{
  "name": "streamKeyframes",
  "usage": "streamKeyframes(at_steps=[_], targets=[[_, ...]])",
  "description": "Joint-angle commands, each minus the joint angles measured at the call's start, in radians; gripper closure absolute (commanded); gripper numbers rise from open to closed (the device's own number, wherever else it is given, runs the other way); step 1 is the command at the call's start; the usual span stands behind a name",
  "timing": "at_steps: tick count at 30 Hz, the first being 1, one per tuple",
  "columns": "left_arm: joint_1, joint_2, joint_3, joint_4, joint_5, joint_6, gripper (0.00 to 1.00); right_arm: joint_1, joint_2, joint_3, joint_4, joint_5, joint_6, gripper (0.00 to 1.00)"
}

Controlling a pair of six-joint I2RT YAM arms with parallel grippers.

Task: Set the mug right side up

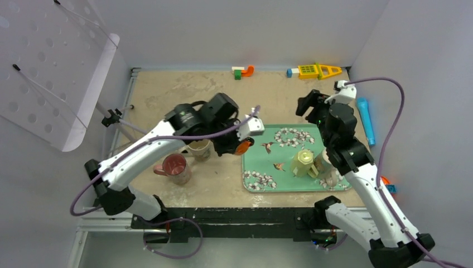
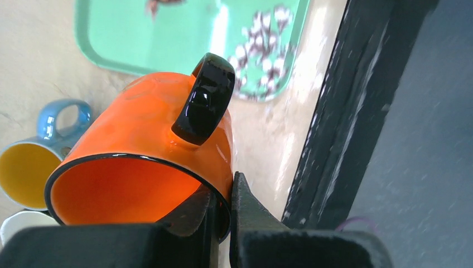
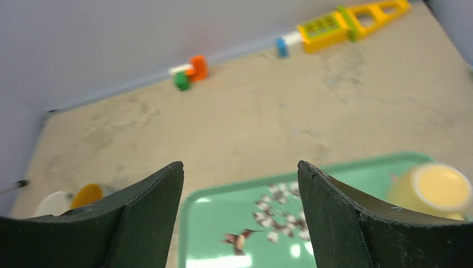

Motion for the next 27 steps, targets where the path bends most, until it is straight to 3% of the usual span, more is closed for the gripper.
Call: streamKeyframes(at_steps=[1, 6, 12, 18, 23, 27], targets=[[-0.094, 0.068, -0.008, -0.111, -0.199, 0.17, 1.0, -0.146, -0.007, -0.087, -0.082, 0.052, 0.102, 0.21], [-0.11, 0.127, -0.146, -0.1, -0.276, 0.261, 1.0, -0.206, 0.048, -0.106, -0.047, 0.049, 0.06, 0.23], [-0.109, 0.177, -0.264, -0.028, -0.222, 0.297, 1.0, -0.207, 0.09, -0.099, -0.049, -0.099, 0.0, 0.28], [-0.104, 0.223, -0.321, 0.073, -0.212, 0.321, 1.0, -0.206, 0.108, -0.066, -0.153, -0.161, -0.015, 0.12], [-0.08, 0.26, -0.355, 0.162, -0.224, 0.336, 1.0, -0.205, 0.097, -0.026, -0.286, -0.144, 0.016, 0.11], [-0.017, 0.291, -0.315, 0.177, -0.203, 0.325, 1.0, -0.204, 0.075, 0.007, -0.372, -0.255, 0.009, 0.11]])
